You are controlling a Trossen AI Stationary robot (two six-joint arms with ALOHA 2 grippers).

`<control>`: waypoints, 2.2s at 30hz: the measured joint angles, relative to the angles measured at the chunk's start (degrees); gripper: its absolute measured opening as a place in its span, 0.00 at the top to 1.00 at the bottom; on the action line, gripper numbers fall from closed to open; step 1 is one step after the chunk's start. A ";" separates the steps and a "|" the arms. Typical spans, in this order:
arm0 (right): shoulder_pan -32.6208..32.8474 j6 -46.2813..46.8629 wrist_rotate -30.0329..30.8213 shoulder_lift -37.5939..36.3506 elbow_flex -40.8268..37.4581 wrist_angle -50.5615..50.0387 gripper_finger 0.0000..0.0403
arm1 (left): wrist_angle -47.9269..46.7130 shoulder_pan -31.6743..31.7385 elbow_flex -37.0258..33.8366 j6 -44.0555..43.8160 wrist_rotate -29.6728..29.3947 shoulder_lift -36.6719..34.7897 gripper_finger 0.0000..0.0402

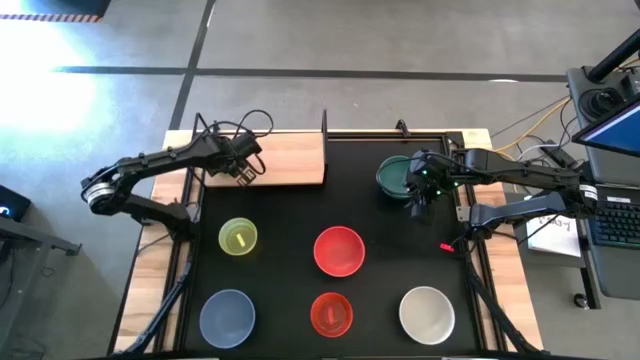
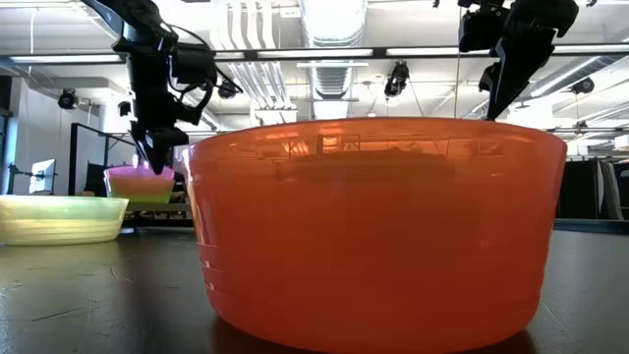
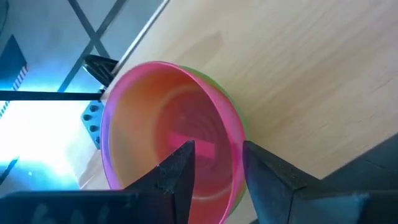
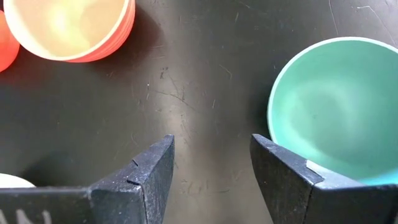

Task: Place and stack bowls onto a shelf
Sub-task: Stack the small yellow bowl onto the pink bowl on the shelf

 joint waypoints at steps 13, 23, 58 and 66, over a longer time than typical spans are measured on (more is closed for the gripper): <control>0.02 6.97 -0.01 0.00 0.00 -1.35 0.51 | 0.31 -0.53 4.17 -0.05 4.75 -5.38 0.71; 0.04 8.21 -3.02 0.02 0.00 -1.80 0.51 | -1.79 -18.13 4.84 -13.92 17.36 -6.08 0.71; 0.17 2.15 -4.56 0.04 0.00 0.04 0.51 | -7.05 -55.13 4.81 -57.88 20.68 15.54 0.71; 0.17 -1.06 -4.55 0.04 0.00 0.04 0.51 | -7.14 -54.15 4.78 -56.29 20.70 20.07 0.72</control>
